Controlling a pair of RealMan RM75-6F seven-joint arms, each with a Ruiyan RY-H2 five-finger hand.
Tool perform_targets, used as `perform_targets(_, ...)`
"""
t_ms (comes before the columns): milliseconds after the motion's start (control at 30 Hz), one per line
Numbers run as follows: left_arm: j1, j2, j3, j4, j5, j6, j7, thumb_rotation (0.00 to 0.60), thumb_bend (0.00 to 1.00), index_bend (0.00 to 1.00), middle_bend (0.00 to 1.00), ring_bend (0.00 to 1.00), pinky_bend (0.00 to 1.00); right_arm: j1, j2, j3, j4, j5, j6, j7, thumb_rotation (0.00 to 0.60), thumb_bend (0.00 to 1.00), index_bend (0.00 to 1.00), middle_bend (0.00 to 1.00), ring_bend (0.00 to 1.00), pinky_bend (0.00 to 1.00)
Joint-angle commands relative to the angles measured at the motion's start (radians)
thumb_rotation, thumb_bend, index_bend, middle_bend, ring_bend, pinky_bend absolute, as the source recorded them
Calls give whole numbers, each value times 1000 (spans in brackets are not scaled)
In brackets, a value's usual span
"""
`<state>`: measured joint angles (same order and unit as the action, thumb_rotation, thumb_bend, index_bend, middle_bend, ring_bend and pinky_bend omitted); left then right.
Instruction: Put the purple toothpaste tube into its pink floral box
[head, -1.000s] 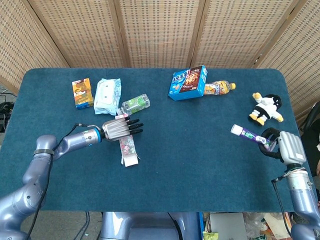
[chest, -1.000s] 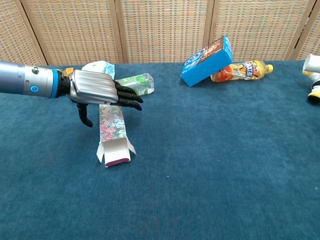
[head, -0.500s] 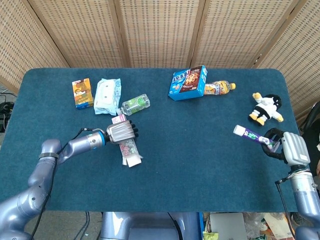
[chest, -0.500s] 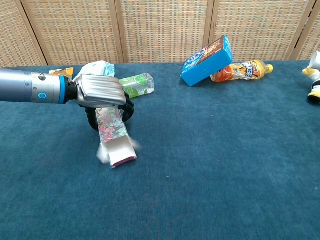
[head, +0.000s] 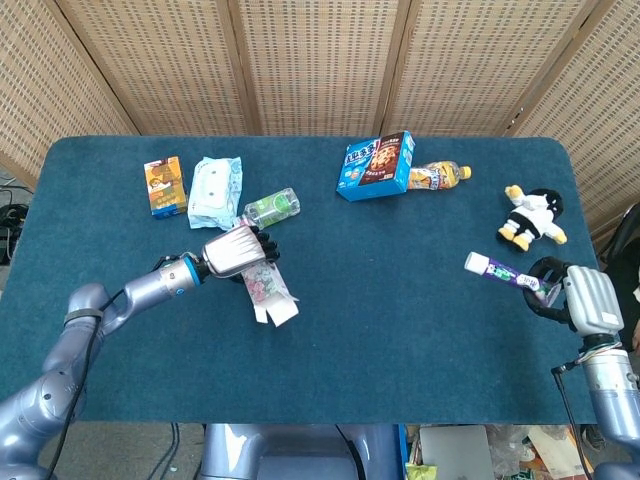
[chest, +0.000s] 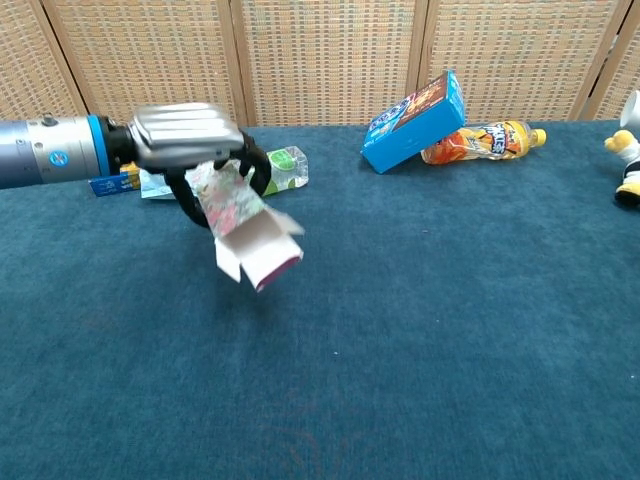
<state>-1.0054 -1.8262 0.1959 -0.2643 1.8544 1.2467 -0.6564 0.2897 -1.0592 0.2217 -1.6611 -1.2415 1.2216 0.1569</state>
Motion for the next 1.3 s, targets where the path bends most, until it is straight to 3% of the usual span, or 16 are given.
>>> perform_targets(33,20,31,-68,-66,-76,41,-74,600,241,587,460,479,525,5,26,2,-24,-27,14,-35,600,679,673,668,537,511)
perform_targets(267,33,75,-151,-251,-184,-5,-194,600,241,593,462,485,525,42,104,19,-84,-78,27,-179,600,679,673,668,538,511)
perform_targets(500,17,104,-205,-422,-245,-77,-208,600,242,593,463,486,526,73,187,54,-147,-92,17,-206,600,680,673,668,538,511)
perform_targets(600,-1,105,-250,-512,-296,-142,-221,600,241,593,463,487,525,94,244,77,-191,-111,17,-243,600,680,673,668,538,511)
perform_targets(1000,-88,65,-340,-592,-391,-347,-92,600,241,593,465,511,525,200,333,109,-262,-106,-92,-363,600,680,673,667,538,531)
perform_targets(1300,-153,42,-410,-608,-463,-461,3,600,240,593,465,511,525,282,346,128,-295,-66,-159,-467,600,680,673,668,538,532)
